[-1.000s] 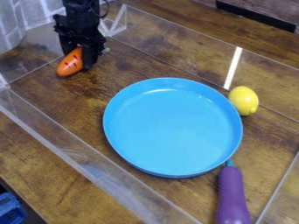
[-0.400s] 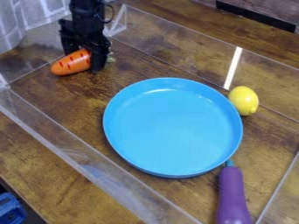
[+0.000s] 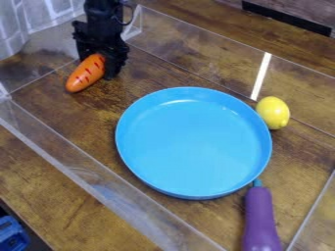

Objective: Move the carrot to the left side

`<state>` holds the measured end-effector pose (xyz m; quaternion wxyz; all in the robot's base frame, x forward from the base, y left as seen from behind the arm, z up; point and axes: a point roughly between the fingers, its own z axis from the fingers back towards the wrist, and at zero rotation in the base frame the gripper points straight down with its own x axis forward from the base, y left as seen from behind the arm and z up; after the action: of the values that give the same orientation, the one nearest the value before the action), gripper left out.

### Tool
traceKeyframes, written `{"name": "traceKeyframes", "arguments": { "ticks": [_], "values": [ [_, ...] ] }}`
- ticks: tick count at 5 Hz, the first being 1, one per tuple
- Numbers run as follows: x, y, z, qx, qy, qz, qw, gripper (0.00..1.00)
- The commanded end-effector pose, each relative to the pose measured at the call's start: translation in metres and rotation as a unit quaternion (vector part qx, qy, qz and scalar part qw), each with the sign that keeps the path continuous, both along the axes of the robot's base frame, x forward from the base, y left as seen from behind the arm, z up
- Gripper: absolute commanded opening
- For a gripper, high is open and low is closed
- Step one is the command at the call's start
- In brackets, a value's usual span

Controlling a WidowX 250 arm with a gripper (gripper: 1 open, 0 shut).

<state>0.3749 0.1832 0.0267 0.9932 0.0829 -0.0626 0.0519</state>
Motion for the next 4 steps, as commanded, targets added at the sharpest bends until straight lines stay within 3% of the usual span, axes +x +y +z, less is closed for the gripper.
{"name": "traceKeyframes", "arguments": {
  "ticks": [1, 4],
  "values": [
    [0.003, 0.006, 0.014, 0.001, -0.013, 0.002, 0.9999, 1.0],
    [-0.006, 0.016, 0.034, -0.018, -0.012, 0.004, 0.9998, 1.0]
  ]
}}
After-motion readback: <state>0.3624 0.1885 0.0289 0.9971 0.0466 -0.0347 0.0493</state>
